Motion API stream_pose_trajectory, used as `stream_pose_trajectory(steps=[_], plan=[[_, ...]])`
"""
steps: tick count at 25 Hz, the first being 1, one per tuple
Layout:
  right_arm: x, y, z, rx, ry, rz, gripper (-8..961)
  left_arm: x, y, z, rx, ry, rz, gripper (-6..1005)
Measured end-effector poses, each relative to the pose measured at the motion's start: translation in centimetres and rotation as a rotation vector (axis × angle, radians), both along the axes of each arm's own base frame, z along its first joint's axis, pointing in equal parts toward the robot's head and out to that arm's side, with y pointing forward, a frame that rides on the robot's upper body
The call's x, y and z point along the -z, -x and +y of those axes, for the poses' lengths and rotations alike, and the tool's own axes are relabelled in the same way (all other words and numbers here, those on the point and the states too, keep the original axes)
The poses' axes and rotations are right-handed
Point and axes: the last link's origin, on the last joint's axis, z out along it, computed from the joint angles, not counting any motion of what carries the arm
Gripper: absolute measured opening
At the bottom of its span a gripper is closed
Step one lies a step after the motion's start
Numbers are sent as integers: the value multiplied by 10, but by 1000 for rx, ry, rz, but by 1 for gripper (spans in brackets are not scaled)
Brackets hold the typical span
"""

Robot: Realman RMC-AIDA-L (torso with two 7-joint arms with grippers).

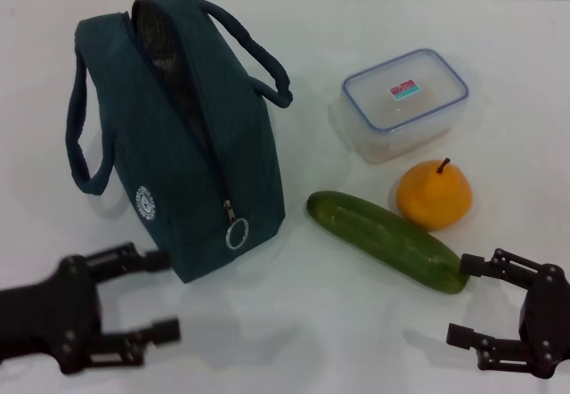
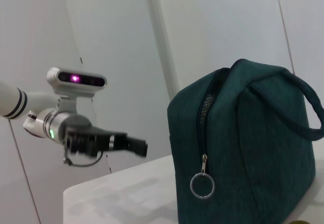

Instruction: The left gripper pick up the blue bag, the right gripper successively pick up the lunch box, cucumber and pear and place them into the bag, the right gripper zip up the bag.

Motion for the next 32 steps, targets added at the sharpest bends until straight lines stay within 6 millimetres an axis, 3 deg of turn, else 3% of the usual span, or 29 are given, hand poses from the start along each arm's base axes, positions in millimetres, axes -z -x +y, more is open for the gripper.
stream_pose_trajectory(steps=[5,13,21,26,27,32], plan=[[0,1,1,-1,0,-1,871,-29,-2,10,-149,-54,-150,875],[0,1,2,-3,1,0,871,-69,1,53,-485,27,-290,874],[1,2,2,-5,2,3,871,-97,-2,93,-760,110,-151,874],[1,3,3,-6,1,4,871,-101,-21,110,-839,167,-33,874],[0,3,3,-5,-2,6,871,-103,-34,116,-849,205,3,874],[0,4,4,-7,-4,14,871,-108,-51,125,-855,231,20,873]])
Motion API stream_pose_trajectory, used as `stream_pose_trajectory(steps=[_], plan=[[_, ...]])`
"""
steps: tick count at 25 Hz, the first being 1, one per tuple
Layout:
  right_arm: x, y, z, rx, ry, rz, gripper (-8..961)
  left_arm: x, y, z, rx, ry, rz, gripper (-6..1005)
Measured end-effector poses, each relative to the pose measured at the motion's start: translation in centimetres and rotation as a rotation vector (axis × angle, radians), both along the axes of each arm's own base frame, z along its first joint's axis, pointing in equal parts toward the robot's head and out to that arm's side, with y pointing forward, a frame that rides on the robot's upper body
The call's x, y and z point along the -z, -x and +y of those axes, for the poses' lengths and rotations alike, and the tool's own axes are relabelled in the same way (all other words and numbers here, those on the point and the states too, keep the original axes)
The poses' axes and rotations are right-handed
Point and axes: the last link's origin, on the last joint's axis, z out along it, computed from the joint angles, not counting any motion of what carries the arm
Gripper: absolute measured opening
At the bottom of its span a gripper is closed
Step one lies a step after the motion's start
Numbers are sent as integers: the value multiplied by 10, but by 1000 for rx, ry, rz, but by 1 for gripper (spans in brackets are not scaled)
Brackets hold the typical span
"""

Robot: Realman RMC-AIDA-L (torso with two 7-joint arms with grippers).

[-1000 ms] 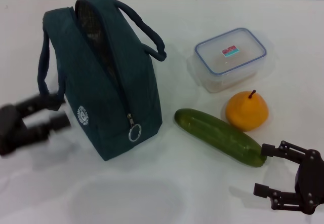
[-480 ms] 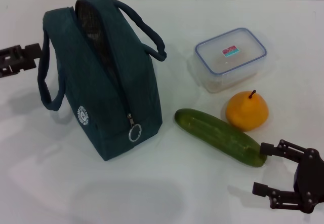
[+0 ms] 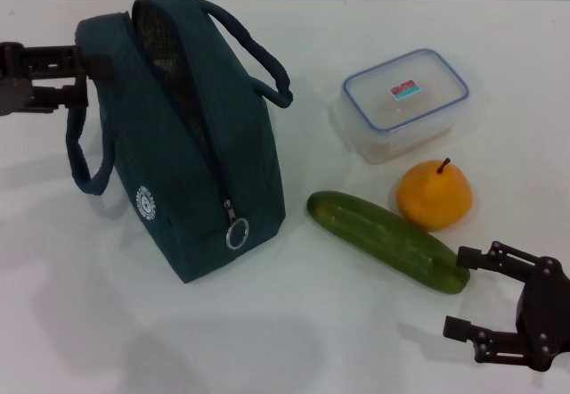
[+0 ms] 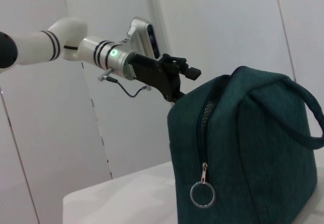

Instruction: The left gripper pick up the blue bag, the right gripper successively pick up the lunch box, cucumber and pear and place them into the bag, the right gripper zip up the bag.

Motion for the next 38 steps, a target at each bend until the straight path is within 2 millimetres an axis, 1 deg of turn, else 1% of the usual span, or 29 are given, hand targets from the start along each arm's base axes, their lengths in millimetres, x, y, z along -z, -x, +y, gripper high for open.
stream_pose_trajectory(steps=[2,6,11,19,26,31,38], plan=[[0,1,0,-3,3,2,871,3,-6,5,-6,29,10,873],[0,2,0,-5,3,7,871,11,-11,14,-28,76,64,873],[0,2,0,-5,3,10,871,18,-18,24,-33,99,104,829],[2,2,0,2,7,15,870,24,-22,29,-18,117,147,758],[1,3,0,1,7,16,870,22,-19,33,-37,87,99,650],[2,3,0,1,11,17,870,28,-19,32,-29,116,134,572],[0,6,-1,5,2,56,870,28,-21,33,-21,116,130,234]])
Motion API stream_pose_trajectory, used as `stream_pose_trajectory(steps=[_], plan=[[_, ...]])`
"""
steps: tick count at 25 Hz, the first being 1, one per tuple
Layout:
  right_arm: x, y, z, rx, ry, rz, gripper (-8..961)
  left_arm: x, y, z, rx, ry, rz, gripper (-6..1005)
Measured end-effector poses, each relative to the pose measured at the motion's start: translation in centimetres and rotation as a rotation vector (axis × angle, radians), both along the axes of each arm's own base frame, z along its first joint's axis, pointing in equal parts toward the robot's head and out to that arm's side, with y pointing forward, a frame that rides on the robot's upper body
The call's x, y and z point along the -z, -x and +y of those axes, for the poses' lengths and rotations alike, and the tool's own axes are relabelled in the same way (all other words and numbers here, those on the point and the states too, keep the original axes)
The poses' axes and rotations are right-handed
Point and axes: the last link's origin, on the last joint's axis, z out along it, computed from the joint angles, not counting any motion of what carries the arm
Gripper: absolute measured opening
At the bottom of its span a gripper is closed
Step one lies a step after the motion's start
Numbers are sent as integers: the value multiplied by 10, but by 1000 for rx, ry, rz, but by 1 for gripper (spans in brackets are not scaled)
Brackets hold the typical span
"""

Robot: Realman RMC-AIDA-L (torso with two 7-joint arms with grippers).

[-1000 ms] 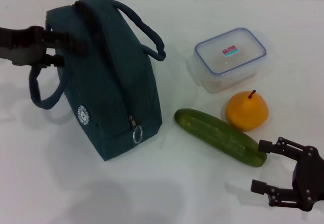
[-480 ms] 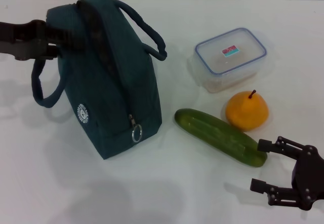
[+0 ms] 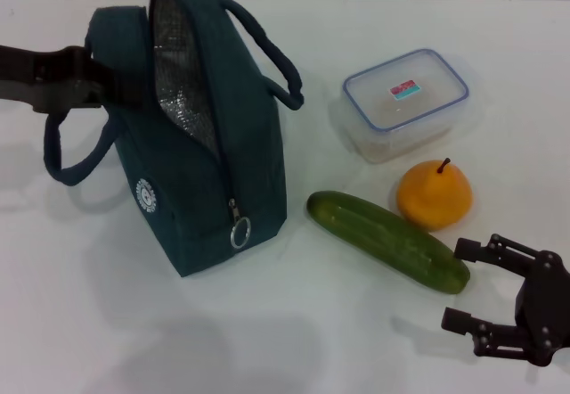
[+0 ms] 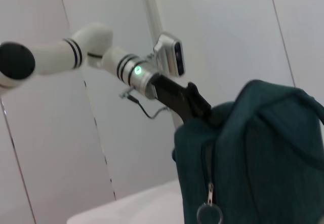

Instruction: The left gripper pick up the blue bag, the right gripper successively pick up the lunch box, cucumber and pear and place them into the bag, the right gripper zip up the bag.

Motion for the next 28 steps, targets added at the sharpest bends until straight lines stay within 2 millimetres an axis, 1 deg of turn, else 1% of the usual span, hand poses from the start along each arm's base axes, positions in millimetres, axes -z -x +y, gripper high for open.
stream_pose_trajectory(steps=[3,7,9,12,16,20,23,25,27,28], plan=[[-4,3,0,11,-16,54,870,-1,-2,-1,9,-4,-19,98],[-11,5,3,84,-72,158,870,-3,-7,-3,34,-4,-68,63],[-17,3,8,183,-121,242,870,-4,-10,-5,53,-1,-91,46],[-26,-7,18,399,-173,395,870,-5,-13,-6,70,1,-111,43],[-37,-21,32,624,-166,553,870,-5,-14,-7,83,2,-115,43],[-37,-28,58,816,-101,636,870,-4,-14,-7,89,2,-117,42],[-33,-27,83,933,-58,662,870,-2,-17,-6,103,4,-118,42],[-29,-21,97,963,-33,666,870,-1,-18,-5,110,5,-118,42],[-23,-10,114,979,-9,658,869,-1,-19,-5,114,6,-118,42],[-21,-7,118,983,-4,653,869,-1,-20,-4,115,6,-118,41]])
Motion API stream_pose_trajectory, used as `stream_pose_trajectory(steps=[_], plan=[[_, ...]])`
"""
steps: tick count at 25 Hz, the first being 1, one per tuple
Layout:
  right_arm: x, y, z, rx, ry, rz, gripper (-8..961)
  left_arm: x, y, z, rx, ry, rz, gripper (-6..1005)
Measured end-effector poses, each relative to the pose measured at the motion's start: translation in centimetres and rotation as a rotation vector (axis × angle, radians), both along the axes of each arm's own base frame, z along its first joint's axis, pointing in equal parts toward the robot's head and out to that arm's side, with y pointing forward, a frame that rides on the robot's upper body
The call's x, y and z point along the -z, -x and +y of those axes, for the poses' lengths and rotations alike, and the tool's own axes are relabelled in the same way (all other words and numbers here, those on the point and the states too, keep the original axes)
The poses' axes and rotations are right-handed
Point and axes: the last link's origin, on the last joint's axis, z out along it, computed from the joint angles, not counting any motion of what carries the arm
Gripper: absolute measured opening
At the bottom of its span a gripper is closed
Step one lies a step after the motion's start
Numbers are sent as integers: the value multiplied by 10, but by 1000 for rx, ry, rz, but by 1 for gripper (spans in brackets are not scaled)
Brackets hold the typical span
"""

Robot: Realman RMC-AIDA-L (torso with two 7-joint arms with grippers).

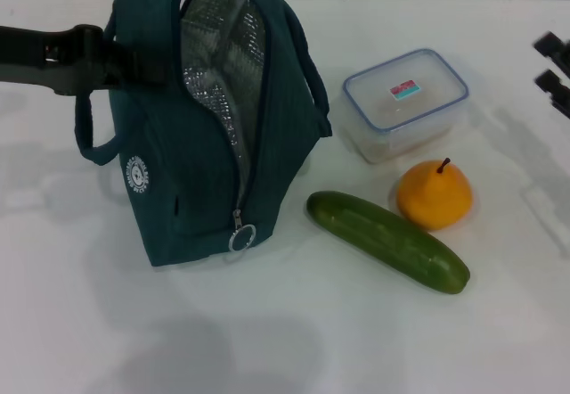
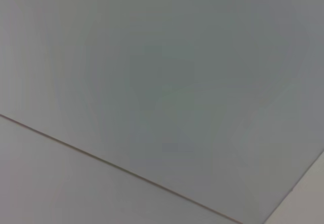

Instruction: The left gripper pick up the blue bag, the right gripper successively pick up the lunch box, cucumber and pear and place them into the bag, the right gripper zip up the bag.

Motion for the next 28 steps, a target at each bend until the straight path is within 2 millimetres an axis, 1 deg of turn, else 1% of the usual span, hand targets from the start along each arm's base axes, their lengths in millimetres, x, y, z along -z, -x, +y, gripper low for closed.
stream_pose_trajectory(steps=[4,6,9,12,18,24,28], plan=[[15,10,20,45,77,-31,869,0,-3,1,13,-5,-4,41],[22,10,26,80,114,-51,869,-1,-5,1,21,-9,-10,41],[27,9,32,119,134,-74,869,-1,-7,2,32,-13,-15,41],[32,11,38,137,163,-104,869,-2,-9,4,40,-16,-13,41],[39,22,53,155,195,-140,869,-1,-15,7,58,-17,-15,41],[42,27,60,172,202,-158,869,-1,-18,9,69,-19,-14,41],[43,34,66,166,208,-163,869,-2,-20,11,76,-22,-13,41]])
